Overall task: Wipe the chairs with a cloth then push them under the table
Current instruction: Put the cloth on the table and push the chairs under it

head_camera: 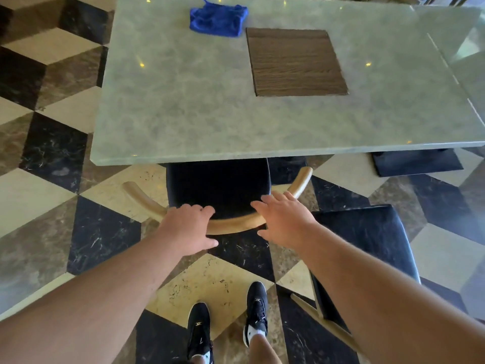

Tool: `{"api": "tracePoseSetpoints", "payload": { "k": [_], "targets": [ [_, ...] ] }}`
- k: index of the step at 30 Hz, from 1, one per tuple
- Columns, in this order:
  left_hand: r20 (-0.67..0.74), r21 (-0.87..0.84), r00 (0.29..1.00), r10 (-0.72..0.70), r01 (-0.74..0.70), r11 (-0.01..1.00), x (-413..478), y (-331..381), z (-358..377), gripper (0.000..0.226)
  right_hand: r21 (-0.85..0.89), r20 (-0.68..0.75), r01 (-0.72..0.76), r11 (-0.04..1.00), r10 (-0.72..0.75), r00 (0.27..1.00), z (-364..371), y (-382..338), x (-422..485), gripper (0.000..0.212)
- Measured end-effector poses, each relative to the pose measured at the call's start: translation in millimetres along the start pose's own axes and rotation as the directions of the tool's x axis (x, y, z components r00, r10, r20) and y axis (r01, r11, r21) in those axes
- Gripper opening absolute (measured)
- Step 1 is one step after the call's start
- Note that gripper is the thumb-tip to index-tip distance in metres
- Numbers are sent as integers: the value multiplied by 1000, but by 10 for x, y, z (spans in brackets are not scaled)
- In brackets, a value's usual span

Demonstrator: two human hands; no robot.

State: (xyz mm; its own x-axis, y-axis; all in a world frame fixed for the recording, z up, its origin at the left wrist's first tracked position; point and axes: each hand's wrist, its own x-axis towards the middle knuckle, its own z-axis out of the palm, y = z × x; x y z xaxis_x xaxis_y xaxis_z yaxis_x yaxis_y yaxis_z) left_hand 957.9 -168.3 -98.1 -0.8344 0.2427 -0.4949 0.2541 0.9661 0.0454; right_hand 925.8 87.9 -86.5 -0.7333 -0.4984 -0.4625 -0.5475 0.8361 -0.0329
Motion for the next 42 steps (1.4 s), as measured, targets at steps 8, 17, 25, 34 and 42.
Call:
{"api": "tracePoseSetpoints", "payload": {
  "k": [8, 17, 25, 34, 42],
  "targets": [
    [-77, -84, 984, 161, -167, 982, -411, 992, -380, 106, 23, -54, -144, 989, 145, 988, -153, 76, -1219, 108],
    [-79, -59, 962, 262, -267, 962, -758, 2857, -500, 105, 50, -88, -234, 971, 237, 967, 276, 866, -2779, 106],
    [3, -73, 983, 185, -184, 980, -1149, 4687, -190, 102, 90, -58, -204, 975, 210, 976, 1058, 2033, -4340, 110],
    [89, -148, 990, 110, -96, 984, -1357, 5712, 104, 103, 88, 39, -179, 980, 176, 984, 1514, 2672, -5073, 109],
    [304, -291, 947, 103, -10, 957, -1142, 6117, 466, 110, 26, 237, -130, 991, 120, 964, 1915, 2752, -5124, 116]
  ]
}}
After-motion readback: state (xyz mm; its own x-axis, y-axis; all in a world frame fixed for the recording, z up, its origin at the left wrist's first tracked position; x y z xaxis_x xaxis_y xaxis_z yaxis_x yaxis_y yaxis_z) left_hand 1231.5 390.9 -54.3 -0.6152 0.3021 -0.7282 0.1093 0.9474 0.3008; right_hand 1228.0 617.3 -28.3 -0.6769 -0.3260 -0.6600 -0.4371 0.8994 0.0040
